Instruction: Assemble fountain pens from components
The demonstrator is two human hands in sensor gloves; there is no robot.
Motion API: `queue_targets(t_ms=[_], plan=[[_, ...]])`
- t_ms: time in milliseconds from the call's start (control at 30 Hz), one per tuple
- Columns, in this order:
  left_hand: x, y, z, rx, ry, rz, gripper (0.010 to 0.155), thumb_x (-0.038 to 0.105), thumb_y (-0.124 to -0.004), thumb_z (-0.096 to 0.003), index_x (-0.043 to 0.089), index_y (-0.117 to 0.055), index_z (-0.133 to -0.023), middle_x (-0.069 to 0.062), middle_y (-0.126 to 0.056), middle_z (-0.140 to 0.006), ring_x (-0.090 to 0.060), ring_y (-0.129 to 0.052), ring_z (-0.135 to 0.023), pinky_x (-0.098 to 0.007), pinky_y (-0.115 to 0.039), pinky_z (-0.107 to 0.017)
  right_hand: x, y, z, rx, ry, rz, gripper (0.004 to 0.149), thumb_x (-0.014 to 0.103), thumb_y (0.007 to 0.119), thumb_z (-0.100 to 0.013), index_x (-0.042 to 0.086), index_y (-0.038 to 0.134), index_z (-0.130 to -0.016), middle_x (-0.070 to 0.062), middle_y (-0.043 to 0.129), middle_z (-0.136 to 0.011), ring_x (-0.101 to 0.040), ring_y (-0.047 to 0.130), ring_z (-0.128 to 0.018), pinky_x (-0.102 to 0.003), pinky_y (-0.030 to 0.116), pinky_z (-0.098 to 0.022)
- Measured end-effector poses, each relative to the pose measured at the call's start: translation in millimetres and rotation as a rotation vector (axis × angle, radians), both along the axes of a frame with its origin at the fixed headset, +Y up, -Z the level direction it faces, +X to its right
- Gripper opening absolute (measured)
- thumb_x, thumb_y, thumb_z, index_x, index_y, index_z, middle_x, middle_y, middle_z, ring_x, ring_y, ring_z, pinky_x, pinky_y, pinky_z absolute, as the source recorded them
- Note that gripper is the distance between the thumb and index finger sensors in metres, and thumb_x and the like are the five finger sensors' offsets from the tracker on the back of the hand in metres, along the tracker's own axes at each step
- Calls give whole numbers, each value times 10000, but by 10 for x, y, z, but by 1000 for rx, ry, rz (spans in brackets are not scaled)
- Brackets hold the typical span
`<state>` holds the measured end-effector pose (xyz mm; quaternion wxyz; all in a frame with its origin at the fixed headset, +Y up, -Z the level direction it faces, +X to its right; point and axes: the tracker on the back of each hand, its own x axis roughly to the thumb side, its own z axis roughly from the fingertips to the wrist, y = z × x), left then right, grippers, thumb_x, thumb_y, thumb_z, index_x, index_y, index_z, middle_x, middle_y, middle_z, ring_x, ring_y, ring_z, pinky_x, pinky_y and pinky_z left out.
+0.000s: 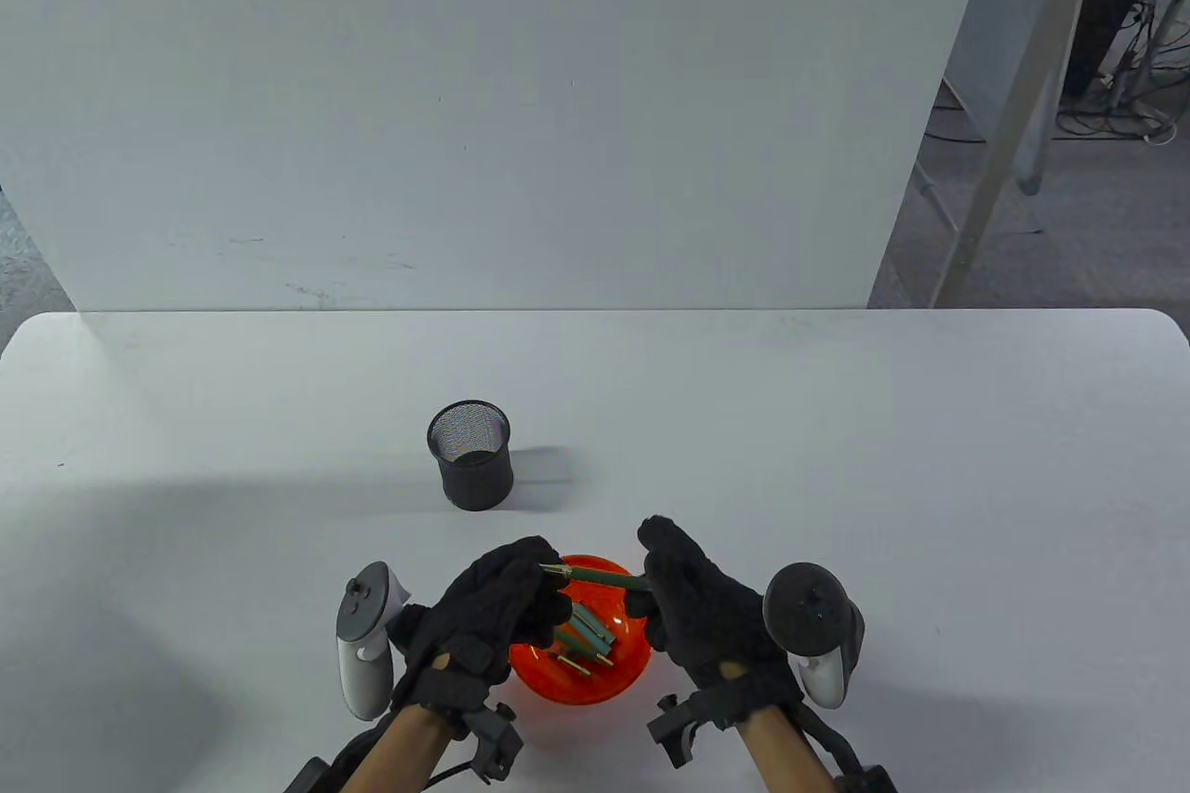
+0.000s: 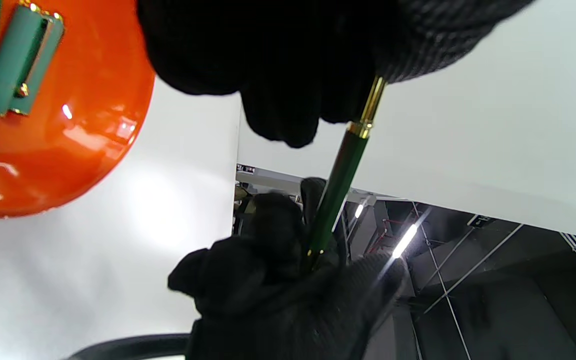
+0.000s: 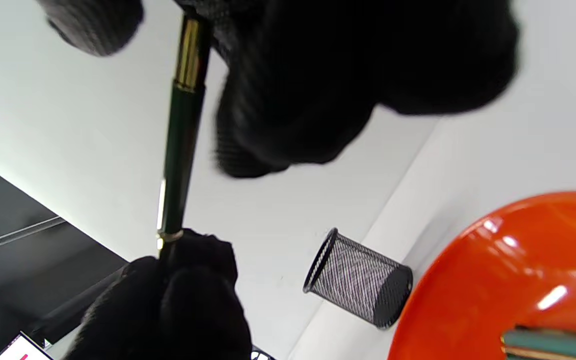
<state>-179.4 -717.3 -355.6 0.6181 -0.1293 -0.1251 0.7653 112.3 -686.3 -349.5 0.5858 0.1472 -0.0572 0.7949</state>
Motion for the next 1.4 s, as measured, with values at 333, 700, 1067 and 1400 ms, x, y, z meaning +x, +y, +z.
queue_targets(t_ms=[333,700,1067,1400], plan=[[-108,-66,-53,-26,57,-8,430,449,-726,-626,286,-687,-1022,1,-860,-965,-171,-993,-740,-391,-855,-517,136,-23,-54,6,-10,96,643,471,744,-561,137,590,-1089,-58,868,-894,-252,943,-557,-448,850,-424],[-60,-38,-24,-20,25,7,425,444,-733,-625,282,-691,-1017,-6,-862,-967,-168,-999,-735,-387,-861,-512,108,-54,-55,-12,-48,43,435,381,782,-556,178,805,-940,-15,967,-756,-196,977,-497,-409,889,-391],[9,-33,-19,19,-22,-8,424,448,-731,-624,288,-691,-1015,0,-863,-967,-164,-999,-739,-383,-860,-516,67,-75,-26,14,-123,142,464,492,566,-603,174,883,-719,54,939,-467,-168,952,-392,-416,871,-345],[-67,-76,-64,-21,13,30,424,448,-730,-623,283,-699,-1012,-4,-870,-961,-167,-1003,-730,-385,-861,-511,97,-123,-64,-32,-62,105,686,597,524,-580,74,774,-946,-25,961,-598,-196,967,-388,-418,872,-318]])
